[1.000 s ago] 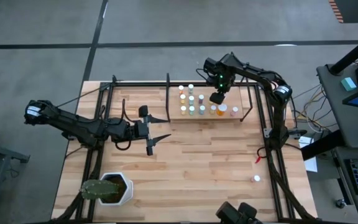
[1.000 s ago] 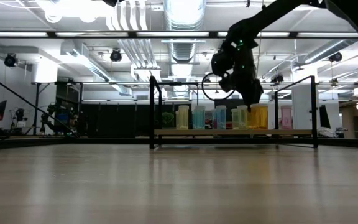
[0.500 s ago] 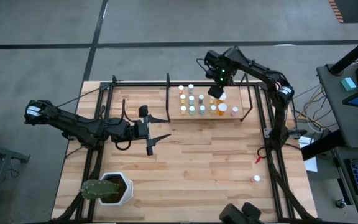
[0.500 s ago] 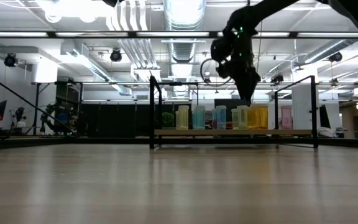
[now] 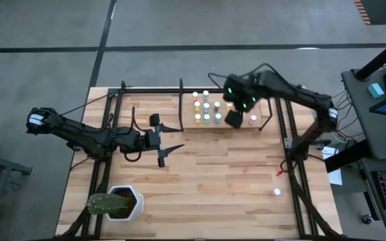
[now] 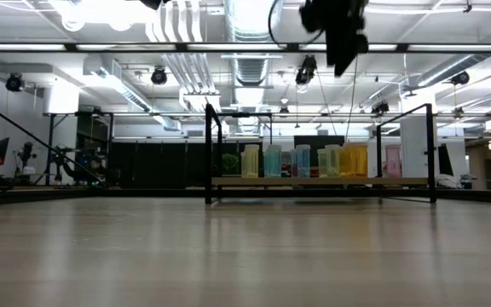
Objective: Pick and place medicine bottles onto shelf by color
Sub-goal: Put the pink pill bottle on the shelf aligned with the other pink pill bottle
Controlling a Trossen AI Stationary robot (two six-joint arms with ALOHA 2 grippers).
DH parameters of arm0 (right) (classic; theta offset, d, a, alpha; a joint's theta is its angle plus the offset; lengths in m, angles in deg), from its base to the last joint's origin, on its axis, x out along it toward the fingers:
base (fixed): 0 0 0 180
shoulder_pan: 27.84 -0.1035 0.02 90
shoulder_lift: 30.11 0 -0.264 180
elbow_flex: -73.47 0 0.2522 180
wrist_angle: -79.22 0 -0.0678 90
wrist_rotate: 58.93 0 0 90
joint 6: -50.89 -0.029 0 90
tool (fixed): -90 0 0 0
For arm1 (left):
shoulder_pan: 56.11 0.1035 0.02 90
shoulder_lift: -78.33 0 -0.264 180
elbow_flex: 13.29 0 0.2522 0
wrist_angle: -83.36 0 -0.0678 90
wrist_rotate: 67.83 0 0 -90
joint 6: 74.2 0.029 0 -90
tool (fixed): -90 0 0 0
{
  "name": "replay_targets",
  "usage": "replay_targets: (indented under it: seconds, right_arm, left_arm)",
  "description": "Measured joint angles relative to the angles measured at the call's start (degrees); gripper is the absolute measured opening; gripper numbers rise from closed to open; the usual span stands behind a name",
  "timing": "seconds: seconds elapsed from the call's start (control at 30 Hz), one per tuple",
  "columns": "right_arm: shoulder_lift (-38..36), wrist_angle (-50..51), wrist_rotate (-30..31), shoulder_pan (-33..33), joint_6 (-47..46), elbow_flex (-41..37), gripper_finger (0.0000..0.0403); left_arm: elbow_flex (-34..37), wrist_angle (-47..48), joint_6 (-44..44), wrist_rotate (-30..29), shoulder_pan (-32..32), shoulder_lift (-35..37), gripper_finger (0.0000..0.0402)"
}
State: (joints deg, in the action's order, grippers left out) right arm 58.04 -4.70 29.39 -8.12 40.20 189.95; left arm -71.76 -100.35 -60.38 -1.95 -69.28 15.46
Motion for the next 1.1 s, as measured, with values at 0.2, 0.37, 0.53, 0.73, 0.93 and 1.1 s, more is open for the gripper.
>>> replay_targets:
  seconds: [0.2,0.37,0.53,0.73,0.93,1.1]
  right_arm:
    - [-5.0,0.2,0.0,-12.5,-12.9,-0.9,0.0231]
    - [-6.2,0.1,-0.6,-22.5,-26.3,-0.9,0.0235]
    - [-4.7,0.2,-1.9,-30.1,-39.1,-1.3,0.0263]
    - [-2.6,1.1,-4.9,-37.9,-49.9,-3.8,0.0291]
    - [-2.2,0.9,-5.0,-45.2,-63.2,-9.4,0.029]
    - [-2.8,-1.8,-7.8,-50.8,-75.1,-15.2,0.0281]
  left_arm:
    - [0.0,0.0,-0.1,0.0,-0.1,0.0,0.0224]
    - [0.0,0.0,-0.2,0.0,-0.3,0.0,0.0224]
    - [0.0,0.0,-0.2,0.0,-0.4,0.0,0.0224]
    - [0.0,0.5,0.0,0.0,-0.5,0.0,0.0224]
    - [0.0,1.0,0.0,0.0,-0.5,0.0,0.0224]
    - [0.0,2.6,0.1,0.0,-0.5,0.0,0.0224]
